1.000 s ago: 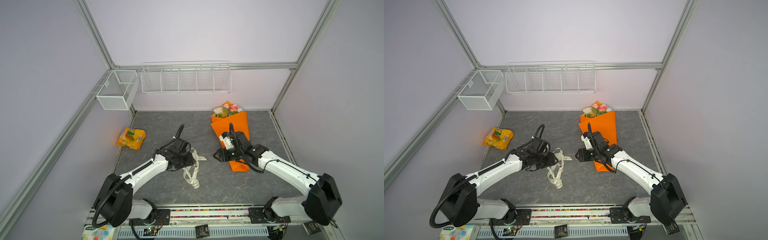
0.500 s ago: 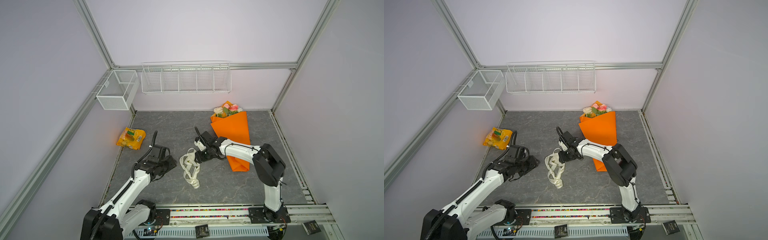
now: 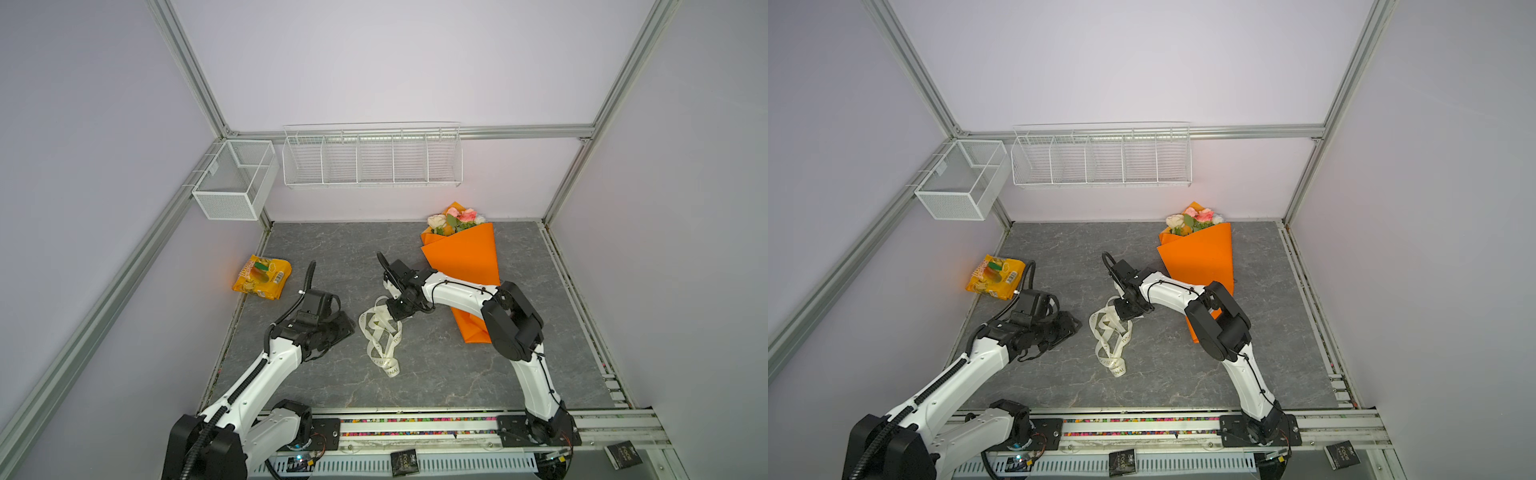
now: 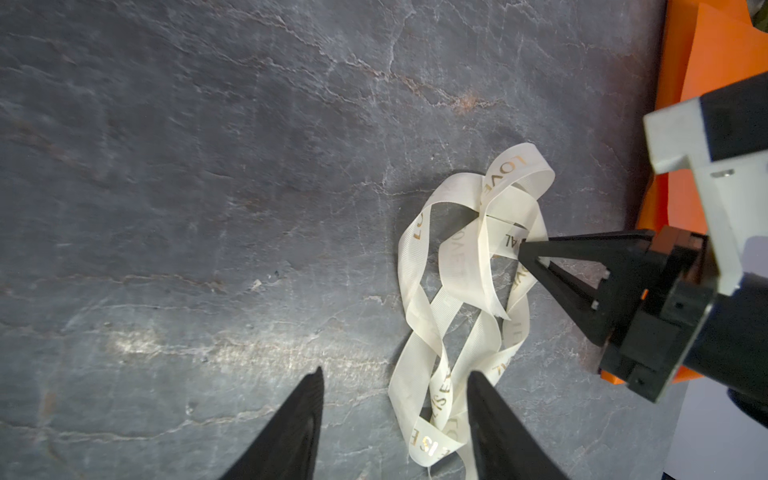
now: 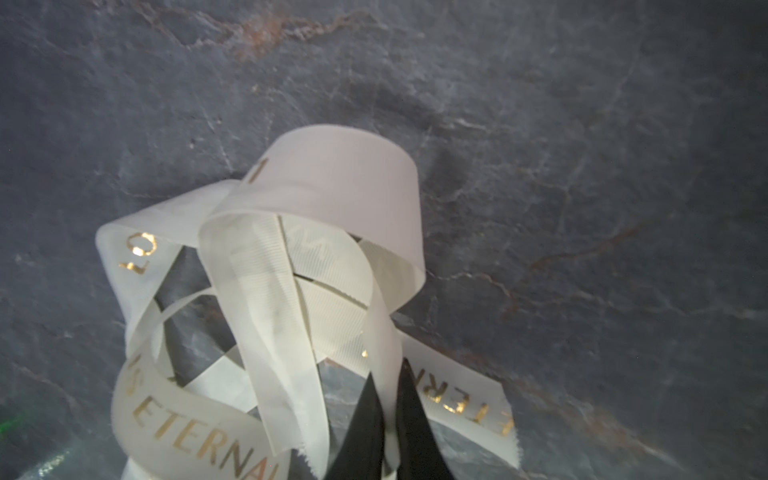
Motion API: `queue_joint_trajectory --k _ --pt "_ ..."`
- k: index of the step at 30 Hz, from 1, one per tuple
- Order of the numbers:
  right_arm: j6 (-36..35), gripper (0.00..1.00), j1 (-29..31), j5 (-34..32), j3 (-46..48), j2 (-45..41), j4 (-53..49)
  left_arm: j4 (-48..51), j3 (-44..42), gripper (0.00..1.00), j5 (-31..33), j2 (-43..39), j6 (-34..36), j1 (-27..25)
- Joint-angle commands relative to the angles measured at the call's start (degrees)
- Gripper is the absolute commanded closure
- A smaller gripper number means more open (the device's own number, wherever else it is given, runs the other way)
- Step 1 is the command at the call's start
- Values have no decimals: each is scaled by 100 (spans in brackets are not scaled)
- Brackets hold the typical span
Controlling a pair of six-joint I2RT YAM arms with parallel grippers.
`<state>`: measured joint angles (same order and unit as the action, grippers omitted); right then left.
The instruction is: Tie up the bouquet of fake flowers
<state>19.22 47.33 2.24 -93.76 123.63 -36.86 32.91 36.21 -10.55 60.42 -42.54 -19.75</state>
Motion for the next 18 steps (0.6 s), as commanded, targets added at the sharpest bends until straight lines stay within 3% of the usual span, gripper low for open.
queue_joint_trajectory --k 1,7,12,18 --pt "-97 91 104 -454 223 -1142 -254 -19 179 44 -18 39 129 50" --pt "-217 90 112 -1085 1537 -3939 -95 -751 168 38 -433 24 187 50" --pt "-209 90 99 -1515 2254 -5953 80 -1600 217 35 -1258 459 115 50" --pt "-725 90 98 -1947 2094 -7118 87 -2251 466 32 -1920 993 -20 -128"
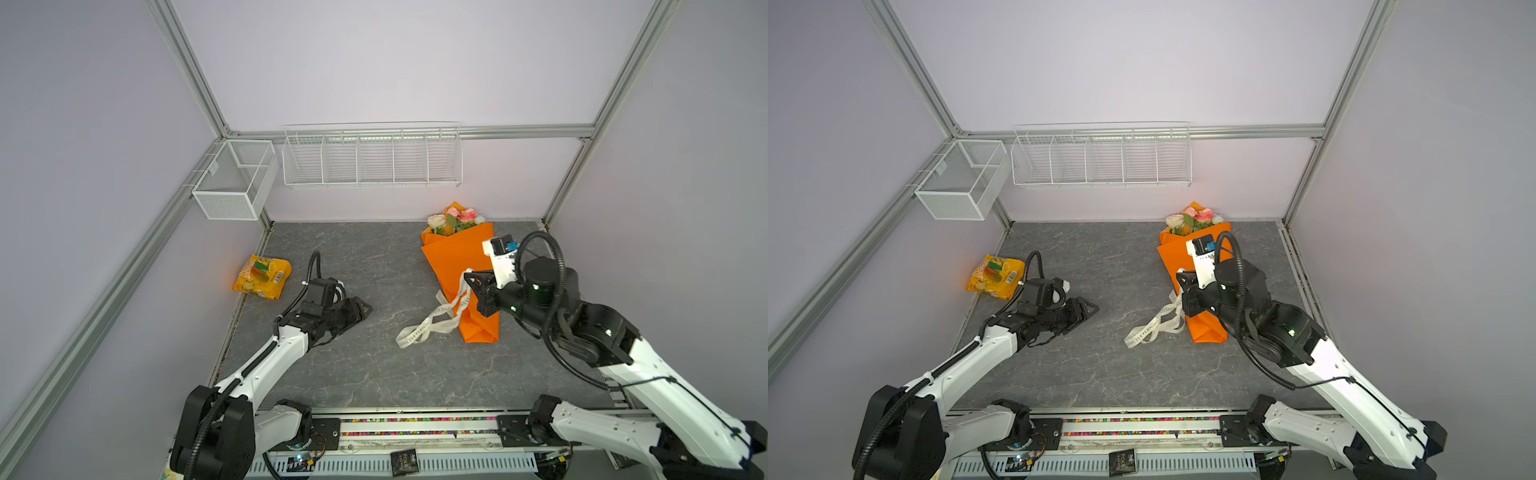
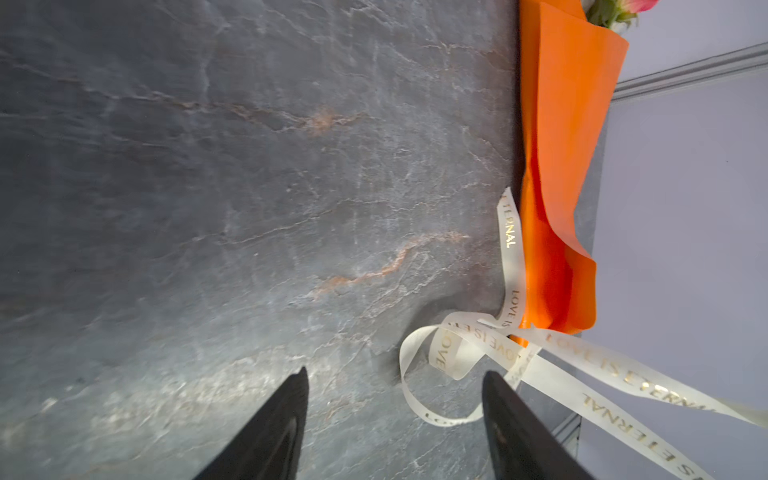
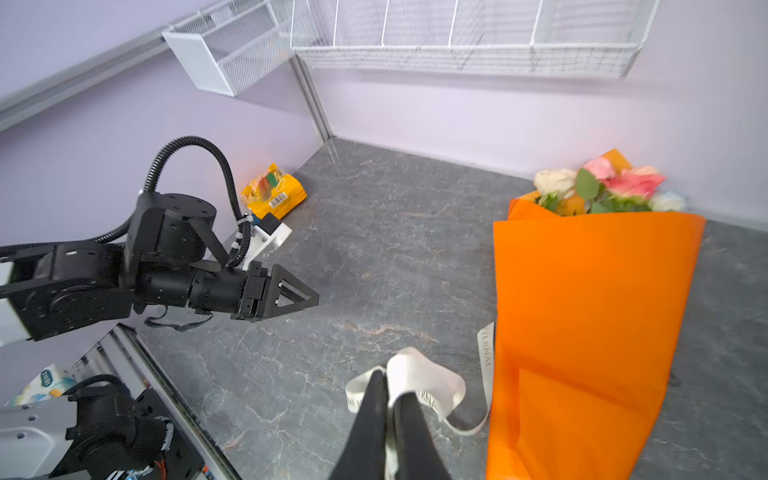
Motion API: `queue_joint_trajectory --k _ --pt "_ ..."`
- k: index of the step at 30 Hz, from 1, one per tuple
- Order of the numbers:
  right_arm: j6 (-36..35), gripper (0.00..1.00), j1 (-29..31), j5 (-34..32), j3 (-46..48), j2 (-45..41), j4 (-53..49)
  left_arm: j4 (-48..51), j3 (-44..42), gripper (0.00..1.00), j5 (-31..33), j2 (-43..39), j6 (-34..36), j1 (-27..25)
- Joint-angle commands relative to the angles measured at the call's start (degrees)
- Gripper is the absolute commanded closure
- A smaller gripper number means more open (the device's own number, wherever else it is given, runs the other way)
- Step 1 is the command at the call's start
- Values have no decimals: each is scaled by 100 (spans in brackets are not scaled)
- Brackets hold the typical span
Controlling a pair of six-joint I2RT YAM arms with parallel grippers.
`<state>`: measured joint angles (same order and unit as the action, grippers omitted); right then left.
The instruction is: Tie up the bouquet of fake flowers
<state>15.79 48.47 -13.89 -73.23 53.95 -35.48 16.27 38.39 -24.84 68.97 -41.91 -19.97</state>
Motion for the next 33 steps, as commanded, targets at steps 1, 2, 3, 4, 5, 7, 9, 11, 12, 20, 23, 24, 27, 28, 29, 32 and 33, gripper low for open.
queue_joint_trajectory --k 1,2,3,4,5,7,9,11,12,20,23,24,27,28,29,32,33 --pt "-445 90 -17 -364 -36 -228 -47 -647 293 32 -487 238 -92 -180" --pt "-467 90 -21 -453 -134 -312 -72 -624 384 31 -447 393 -76 -263" --pt "-461 90 -22 -493 -235 -405 -58 -561 485 30 -399 528 -74 -360" --pt "-469 90 -19 -455 -260 -482 42 -576 557 29 -428 683 -45 -464" --pt "-474 90 -24 -422 -195 -593 195 -607 648 29 -546 848 36 -603" --pt "-472 91 -17 -581 -114 -741 235 -629 845 29 -745 1123 182 -906" --pt "-538 91 -18 -1076 -129 -835 52 -618 970 30 -624 1282 448 -1325" --pt "-518 91 -30 -1757 -171 -876 -173 -684 970 31 -439 1334 673 -1711" --pt "-461 92 -34 -2040 -235 -878 -318 -817 944 31 -504 1388 728 -1855" --pt "-169 92 -79 -2695 -263 -915 -655 -310 1338 32 -319 2402 1096 -2696" --pt "-99 92 -107 -2668 -219 -892 -690 48 1558 32 -14 2699 1258 -2995" --pt "-69 92 -116 -2638 -212 -879 -693 126 1583 32 90 2746 1271 -3050" --pt "-24 91 -144 -2571 -200 -817 -727 8 1590 32 14 2835 1276 -3116" --pt "-15 91 -153 -2555 -200 -794 -740 -14 1626 32 -58 2863 1298 -3144" --pt "-1 91 -178 -2544 -200 -774 -771 -13 1668 32 -53 2905 1297 -3189" --pt "63 90 -224 -2500 -175 -737 -819 37 1819 36 -58 3091 1307 -3320" --pt "88 90 -247 -2484 -164 -727 -837 132 1912 37 -37 3183 1332 -3369"
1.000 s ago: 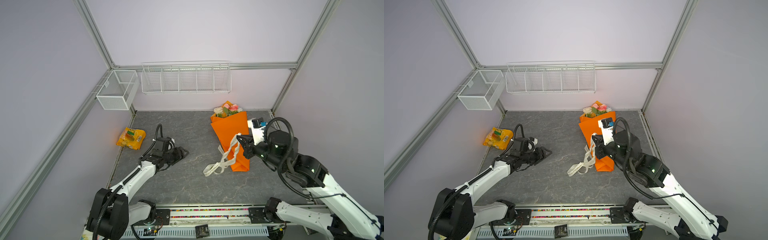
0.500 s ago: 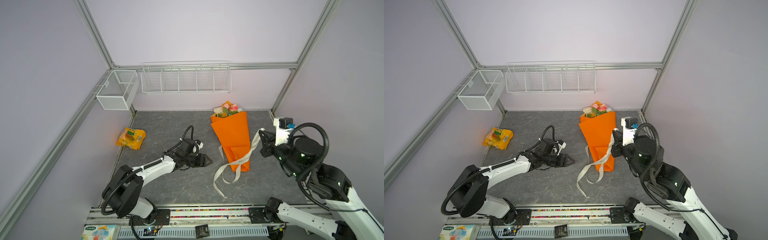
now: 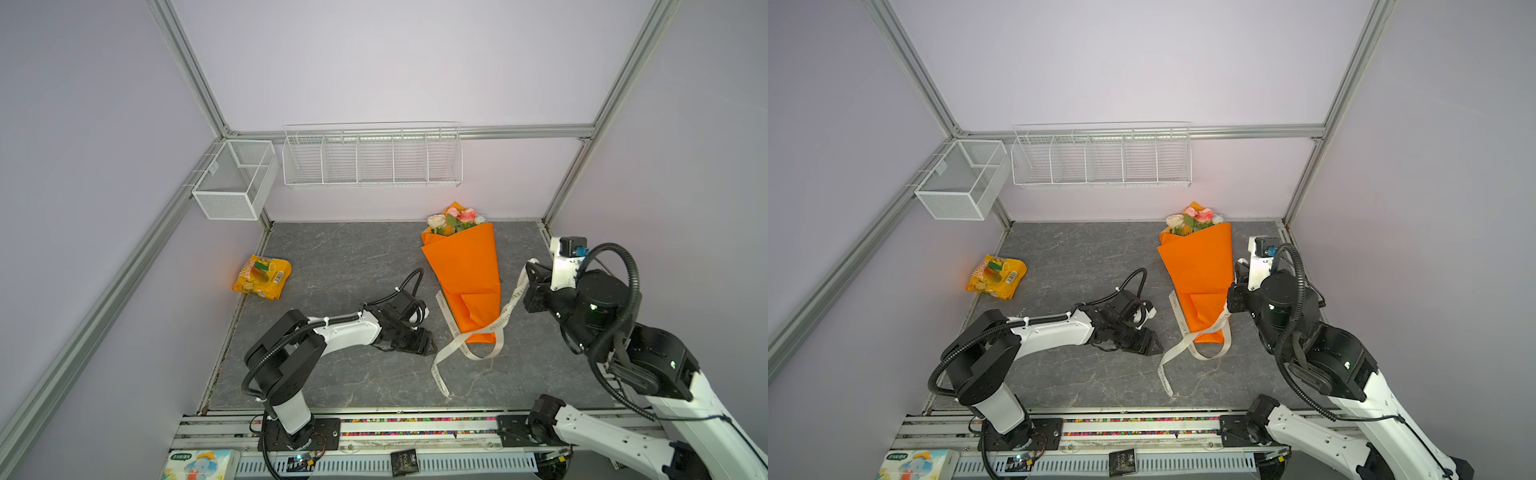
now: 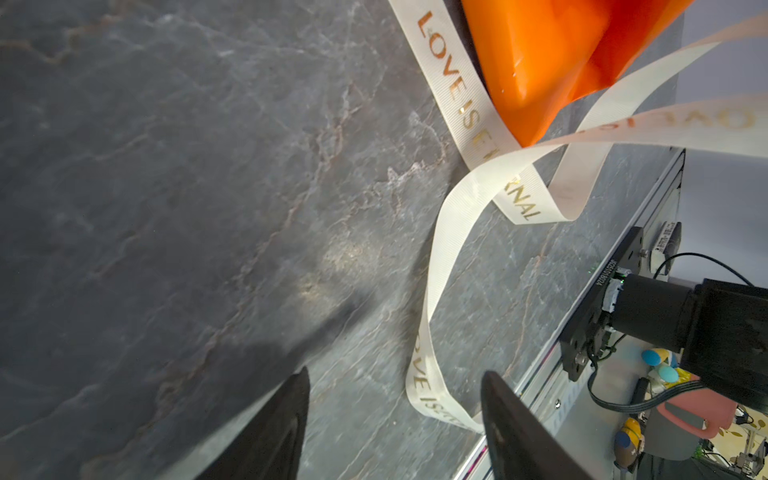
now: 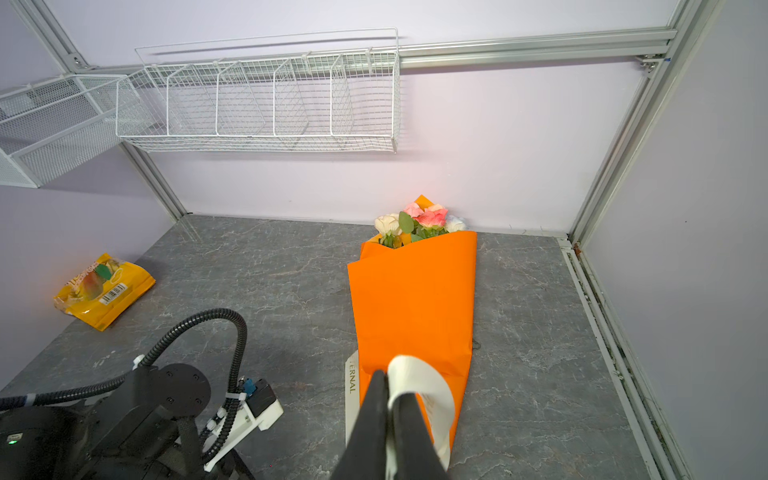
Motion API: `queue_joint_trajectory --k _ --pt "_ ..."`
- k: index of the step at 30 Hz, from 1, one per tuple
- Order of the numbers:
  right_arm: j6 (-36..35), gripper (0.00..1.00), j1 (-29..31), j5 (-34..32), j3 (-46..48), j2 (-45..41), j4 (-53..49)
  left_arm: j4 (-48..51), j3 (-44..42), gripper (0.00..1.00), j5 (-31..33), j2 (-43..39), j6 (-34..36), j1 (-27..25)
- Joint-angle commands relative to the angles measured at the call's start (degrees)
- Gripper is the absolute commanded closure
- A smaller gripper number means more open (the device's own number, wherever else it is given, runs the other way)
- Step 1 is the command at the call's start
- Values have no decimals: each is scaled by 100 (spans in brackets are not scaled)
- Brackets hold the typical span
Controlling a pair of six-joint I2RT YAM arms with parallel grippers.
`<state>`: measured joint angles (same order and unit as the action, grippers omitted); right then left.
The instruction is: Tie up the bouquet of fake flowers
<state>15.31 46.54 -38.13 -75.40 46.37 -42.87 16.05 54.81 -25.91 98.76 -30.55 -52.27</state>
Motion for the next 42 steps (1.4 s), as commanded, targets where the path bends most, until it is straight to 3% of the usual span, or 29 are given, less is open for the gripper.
queue_joint_trajectory --k 1,8,14,20,22,30,34,37,40,42 --pt "159 90 -75 -47 71 21 -112 227 348 38 77 293 226 -182" --pt "286 90 -223 27 126 -29 -230 609 668 44 348 603 369 -485" --pt "344 90 -336 92 152 -63 -281 1269 1116 55 897 873 675 -767" --pt "343 88 -427 74 207 -47 -371 1564 1290 87 1183 930 837 -864" --pt "443 88 -455 -151 178 -18 -602 1464 1219 99 1165 728 795 -855" --pt "850 87 -471 -1982 -289 -427 -1813 889 856 100 633 -869 350 -284" --pt "-149 88 -475 -2821 -688 -783 -1341 1088 1647 100 227 -882 443 -403" --pt "-1400 89 -469 -3354 -1197 -699 -590 1310 2444 100 78 -494 545 -552" --pt "-3293 89 -471 -3888 -1478 -453 785 1359 3260 100 -146 64 518 -619" --pt "-5052 89 -470 -4314 -1474 -275 2393 1521 3877 100 -235 424 555 -674"
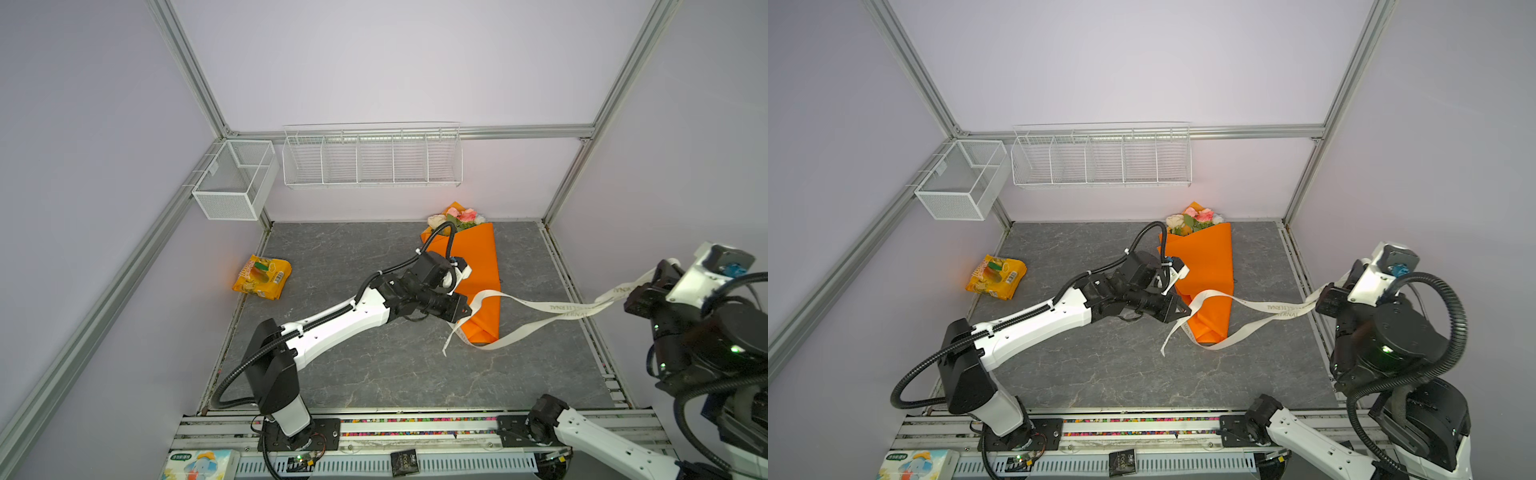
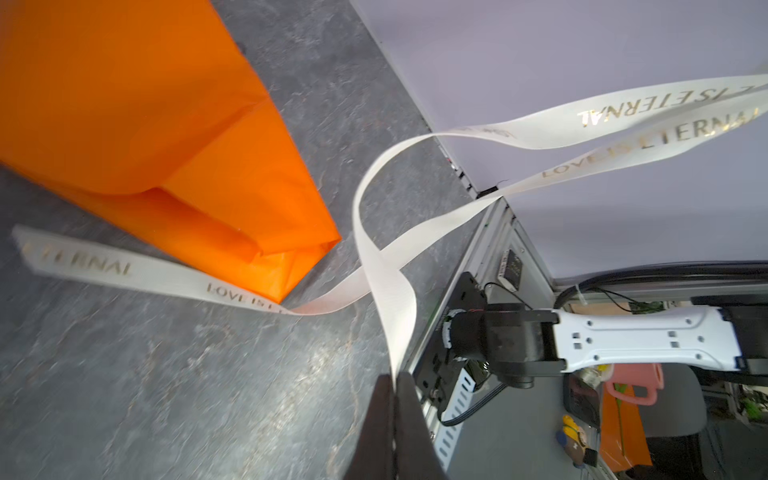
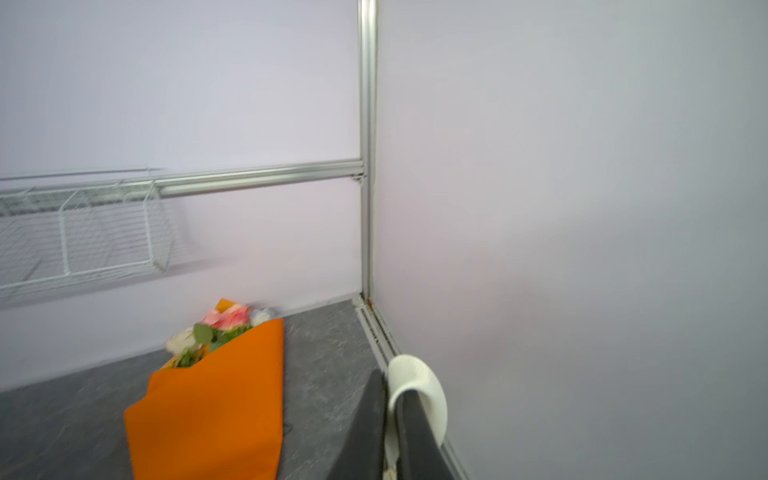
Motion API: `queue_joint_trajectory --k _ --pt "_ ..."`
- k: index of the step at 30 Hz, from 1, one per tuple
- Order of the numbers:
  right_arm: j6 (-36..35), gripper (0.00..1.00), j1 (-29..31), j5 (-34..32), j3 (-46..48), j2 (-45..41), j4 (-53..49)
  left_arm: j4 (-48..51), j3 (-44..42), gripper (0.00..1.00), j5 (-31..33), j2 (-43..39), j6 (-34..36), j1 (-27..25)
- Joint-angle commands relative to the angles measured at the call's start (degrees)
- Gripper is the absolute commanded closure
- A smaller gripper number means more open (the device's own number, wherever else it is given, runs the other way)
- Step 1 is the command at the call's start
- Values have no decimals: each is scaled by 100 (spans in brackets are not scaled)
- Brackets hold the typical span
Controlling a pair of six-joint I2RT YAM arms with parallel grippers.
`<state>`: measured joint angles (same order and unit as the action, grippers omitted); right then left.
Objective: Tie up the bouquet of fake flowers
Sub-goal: 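Lay the ribbon under the cone with both grippers, spreading its ends apart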
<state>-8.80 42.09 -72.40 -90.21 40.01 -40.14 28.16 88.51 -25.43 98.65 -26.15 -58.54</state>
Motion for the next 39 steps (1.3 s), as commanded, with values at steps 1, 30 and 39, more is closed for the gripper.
queue_joint_trajectory --k 1,30,39 --pt "-3169 90 -21 -869 3 395 2662 379 716 100 -311 558 147 -72" --pt "5346 43 321 6456 3040 2439 -423 3278 -3249 100 1771 -5576 -214 6377" --pt "5133 33 -3709 6760 4675 578 -1093 3435 -2923 100 2206 -5515 -100 6374"
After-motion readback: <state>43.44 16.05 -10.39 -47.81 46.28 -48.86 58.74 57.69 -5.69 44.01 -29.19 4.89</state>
